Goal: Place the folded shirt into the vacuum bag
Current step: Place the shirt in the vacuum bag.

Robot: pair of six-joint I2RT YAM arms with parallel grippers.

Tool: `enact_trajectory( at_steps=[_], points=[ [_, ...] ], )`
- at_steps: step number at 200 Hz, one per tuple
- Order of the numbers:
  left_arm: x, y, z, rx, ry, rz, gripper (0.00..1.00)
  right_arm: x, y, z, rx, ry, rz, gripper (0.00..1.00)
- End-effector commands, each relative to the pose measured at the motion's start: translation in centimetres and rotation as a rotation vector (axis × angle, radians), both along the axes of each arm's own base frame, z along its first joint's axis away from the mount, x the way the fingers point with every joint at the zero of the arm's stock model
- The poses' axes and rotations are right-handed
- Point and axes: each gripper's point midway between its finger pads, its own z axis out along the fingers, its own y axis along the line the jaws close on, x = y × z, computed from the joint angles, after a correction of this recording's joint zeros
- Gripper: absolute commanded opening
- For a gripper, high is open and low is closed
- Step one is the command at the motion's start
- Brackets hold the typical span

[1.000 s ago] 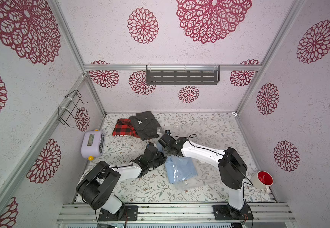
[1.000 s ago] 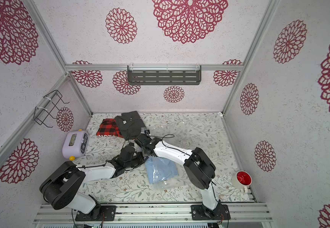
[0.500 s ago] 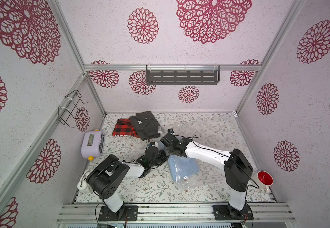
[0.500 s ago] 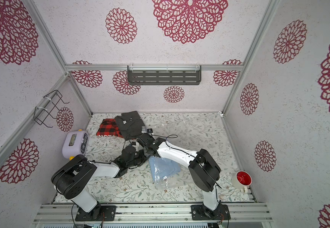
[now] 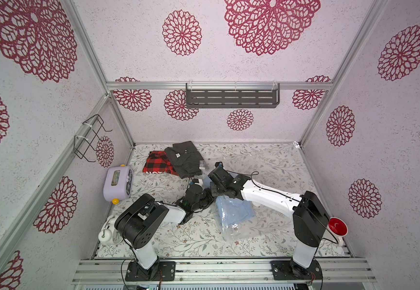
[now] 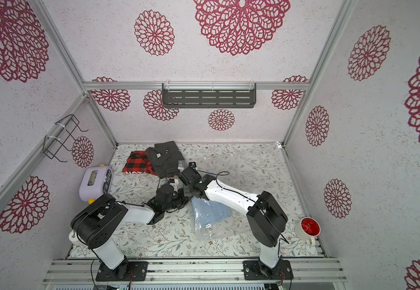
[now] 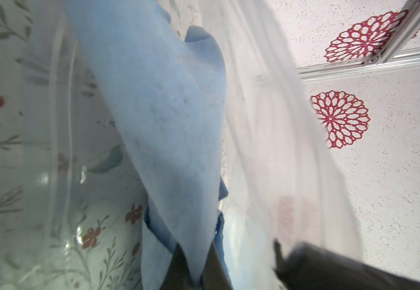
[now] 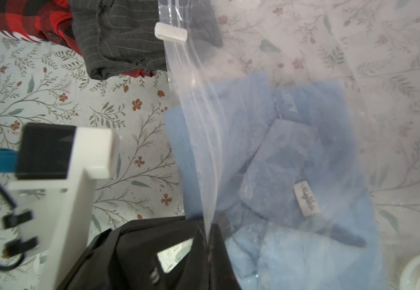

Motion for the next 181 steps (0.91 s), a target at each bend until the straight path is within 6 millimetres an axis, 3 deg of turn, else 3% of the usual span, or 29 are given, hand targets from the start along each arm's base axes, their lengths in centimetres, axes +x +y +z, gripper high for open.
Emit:
enact_trajectory(
  at_steps=[1,44,80,113,150,181],
  points=[
    [1.1,-0.3,0.2,-0.017,-0.021,0.019,0.04,0.1,0.4,4.0,0.124,-0.041,-0.006,0.00],
    [1.5,-0.5,-0.4,-0.035,-0.012,0.031,0.04,0.4,-0.3,4.8,0.137,-0.063,-0.027,0.00],
    [2.5,-1.9,1.4,-0.078,-0.044,0.013,0.03,0.3,0.4,6.5,0.203,-0.086,-0.009,0.00],
    [3.5,-3.2,2.4,-0.080,-0.056,0.002,0.03,0.5,0.9,7.0,0.227,-0.091,0.001,0.00],
    [3.8,-4.3,1.5,-0.092,-0.033,-0.001,0.02,0.7,1.0,7.0,0.229,-0.094,-0.009,0.00],
    [3.4,-3.7,-0.2,-0.073,-0.009,0.021,0.02,0.9,-0.2,7.6,0.198,-0.125,-0.051,0.00]
  ],
)
